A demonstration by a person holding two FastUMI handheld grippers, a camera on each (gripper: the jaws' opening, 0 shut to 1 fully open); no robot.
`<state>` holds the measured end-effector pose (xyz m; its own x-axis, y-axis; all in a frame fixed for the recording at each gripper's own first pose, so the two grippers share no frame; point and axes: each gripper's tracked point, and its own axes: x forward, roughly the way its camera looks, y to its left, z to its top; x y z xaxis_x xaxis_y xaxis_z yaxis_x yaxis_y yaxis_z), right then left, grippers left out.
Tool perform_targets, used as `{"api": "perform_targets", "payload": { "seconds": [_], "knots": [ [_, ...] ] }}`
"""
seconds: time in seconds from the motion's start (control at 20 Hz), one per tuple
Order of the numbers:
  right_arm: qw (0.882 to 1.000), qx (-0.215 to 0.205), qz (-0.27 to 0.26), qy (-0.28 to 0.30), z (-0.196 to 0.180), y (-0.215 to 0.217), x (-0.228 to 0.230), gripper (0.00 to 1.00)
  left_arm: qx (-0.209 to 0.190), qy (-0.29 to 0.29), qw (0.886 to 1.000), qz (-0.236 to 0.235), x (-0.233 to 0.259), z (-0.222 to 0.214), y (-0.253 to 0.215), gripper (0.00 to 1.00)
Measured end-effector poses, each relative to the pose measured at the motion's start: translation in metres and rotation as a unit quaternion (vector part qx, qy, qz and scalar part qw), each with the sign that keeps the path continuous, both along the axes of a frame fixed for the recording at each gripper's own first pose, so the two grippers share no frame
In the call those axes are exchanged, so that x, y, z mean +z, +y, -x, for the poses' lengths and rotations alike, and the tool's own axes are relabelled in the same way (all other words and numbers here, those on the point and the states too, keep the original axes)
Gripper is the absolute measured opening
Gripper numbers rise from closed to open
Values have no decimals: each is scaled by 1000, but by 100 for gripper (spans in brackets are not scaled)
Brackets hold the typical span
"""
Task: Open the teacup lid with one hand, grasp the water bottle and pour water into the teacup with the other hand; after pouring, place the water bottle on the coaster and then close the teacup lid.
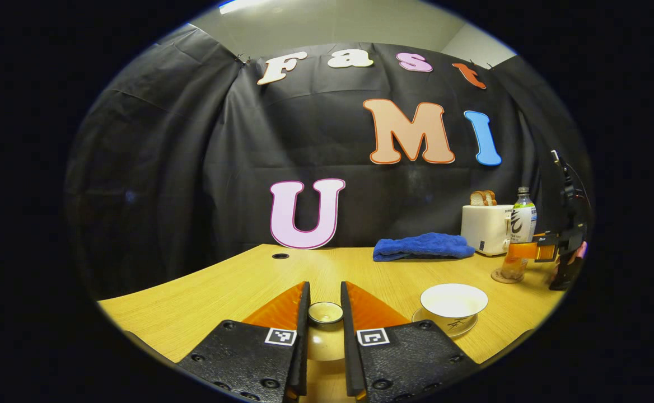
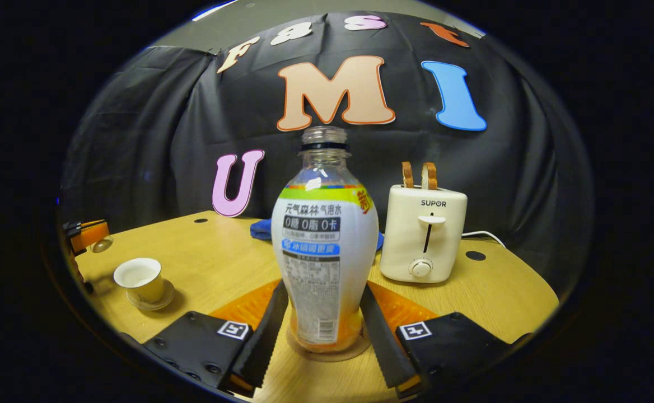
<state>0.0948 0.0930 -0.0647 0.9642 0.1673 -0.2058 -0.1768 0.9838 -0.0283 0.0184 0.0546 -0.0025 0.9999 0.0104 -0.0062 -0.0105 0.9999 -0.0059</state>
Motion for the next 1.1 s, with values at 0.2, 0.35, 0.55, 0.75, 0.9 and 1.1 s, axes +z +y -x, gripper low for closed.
{"api": "perform_targets", "payload": {
  "seconds": [0.2,0.35,0.55,0.75,0.9,1.1],
  "knots": [
    [1000,6,-3,-4,8,2,2,86,-1,1,1000,0,0,0,0,25],
    [1000,10,-5,-9,15,3,3,87,-1,0,1000,0,-1,0,0,24],
    [999,-2,-14,-47,29,-2,18,98,-7,-1,1000,1,-1,-1,-4,24],
    [995,-27,-26,-88,46,-11,31,98,-29,0,1000,1,-1,-8,-15,24],
    [994,-51,-23,-92,56,-20,32,98,-50,0,999,1,-1,-15,-28,24],
    [989,-108,-16,-97,67,-46,34,94,-81,0,997,3,-1,-24,-47,25]
  ]
}}
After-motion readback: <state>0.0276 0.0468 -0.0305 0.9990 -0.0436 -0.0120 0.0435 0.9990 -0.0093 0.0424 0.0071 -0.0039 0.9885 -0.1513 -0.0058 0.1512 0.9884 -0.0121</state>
